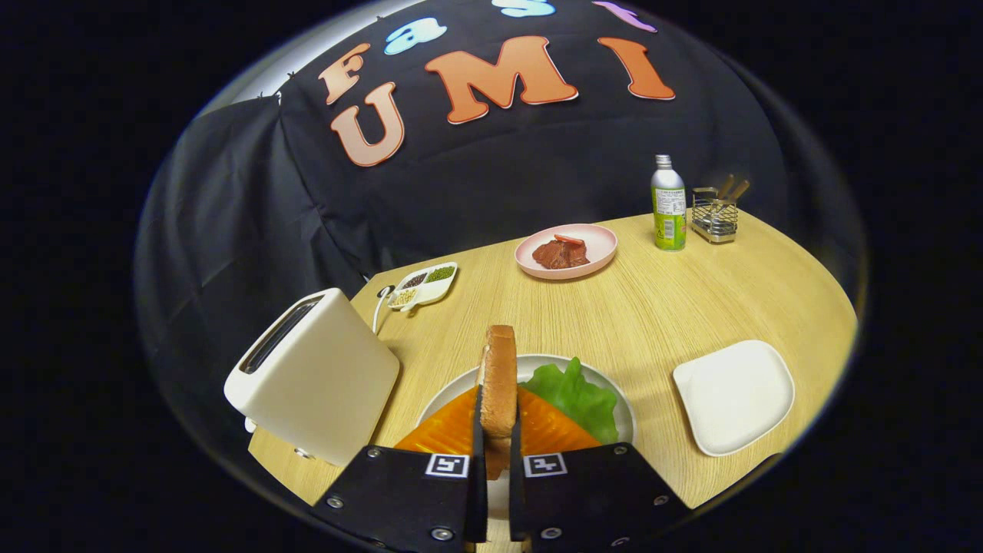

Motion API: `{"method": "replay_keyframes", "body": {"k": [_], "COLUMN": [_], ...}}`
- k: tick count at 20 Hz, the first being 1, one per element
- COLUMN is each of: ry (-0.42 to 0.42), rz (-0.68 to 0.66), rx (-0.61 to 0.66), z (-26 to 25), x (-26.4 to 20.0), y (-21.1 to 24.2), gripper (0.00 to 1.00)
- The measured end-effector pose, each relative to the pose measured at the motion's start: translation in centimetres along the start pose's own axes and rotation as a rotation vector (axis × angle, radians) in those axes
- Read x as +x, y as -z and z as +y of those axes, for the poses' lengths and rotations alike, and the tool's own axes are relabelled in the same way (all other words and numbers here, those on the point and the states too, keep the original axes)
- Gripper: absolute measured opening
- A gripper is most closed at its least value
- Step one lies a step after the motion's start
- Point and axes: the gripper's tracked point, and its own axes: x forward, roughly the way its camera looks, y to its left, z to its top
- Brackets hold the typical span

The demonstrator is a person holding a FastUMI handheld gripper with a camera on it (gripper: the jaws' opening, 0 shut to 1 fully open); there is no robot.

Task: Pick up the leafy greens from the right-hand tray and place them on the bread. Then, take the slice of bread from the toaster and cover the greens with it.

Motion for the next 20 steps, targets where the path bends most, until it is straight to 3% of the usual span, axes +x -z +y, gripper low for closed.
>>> {"method": "replay_keyframes", "body": {"k": [2,5,11,20], "ry": [0.012,0.054,0.135,0.24], "rz": [-0.003,-0.004,-0.043,-0.148], "rx": [-0.001,-0.008,-0.009,-0.056], "z": [-0.7,-2.2,-5.5,-11.0], "x": [0.0,0.3,-0.7,-4.6], "y": [-0.2,-0.2,-1.6,-5.0], "gripper": [0.15,0.32,0.56,0.78]}}
